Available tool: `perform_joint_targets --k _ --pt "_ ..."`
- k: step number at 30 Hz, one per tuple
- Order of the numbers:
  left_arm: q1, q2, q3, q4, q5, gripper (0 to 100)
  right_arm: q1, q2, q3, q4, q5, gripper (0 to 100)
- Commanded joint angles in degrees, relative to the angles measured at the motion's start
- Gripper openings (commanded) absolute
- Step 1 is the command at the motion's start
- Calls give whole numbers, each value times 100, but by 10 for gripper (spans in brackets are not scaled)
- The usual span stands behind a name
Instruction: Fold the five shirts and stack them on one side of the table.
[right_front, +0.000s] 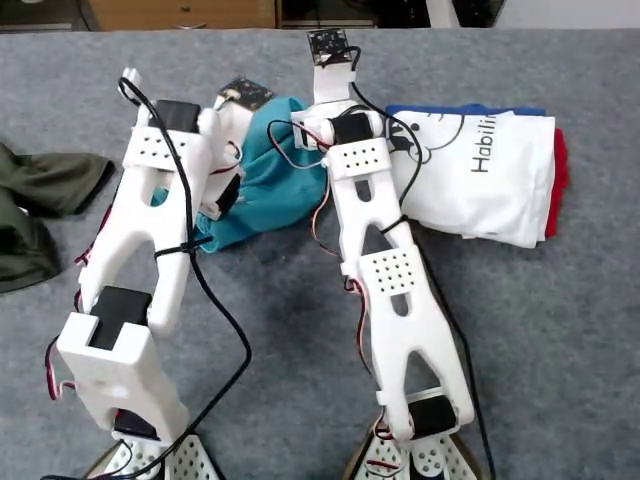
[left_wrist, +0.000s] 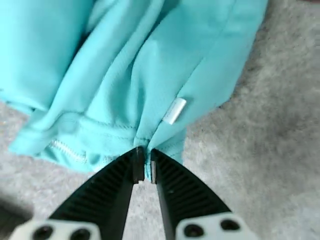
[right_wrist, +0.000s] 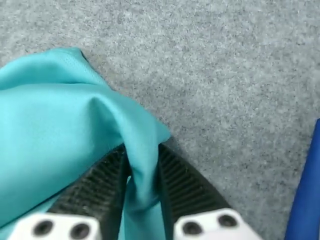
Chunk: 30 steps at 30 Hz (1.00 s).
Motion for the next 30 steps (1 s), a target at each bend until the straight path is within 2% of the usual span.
perform_joint_targets --k 1,4,7,13,19,26,30 --pt "-62 -92 -651 536 70 20 -66 -224 -295 334 -44 172" --pt "-149 -207 -879 730 79 20 -136 -637 -286 791 -18 302" --pt "-369 -919 -862 730 70 20 -127 -1270 -286 1292 -18 355" --pt "-1081 -2976 -18 730 -387 20 40 -2721 -268 2119 -53 327" --pt "-2681 -4435 985 721 -941 20 4 -3354 -259 2251 -44 265" --pt "-4818 -5130 1143 659 -1538 20 -259 -3609 -259 2699 70 99" --pt "-5442 -4980 1319 9 -1178 20 -892 -3618 -119 3138 923 92"
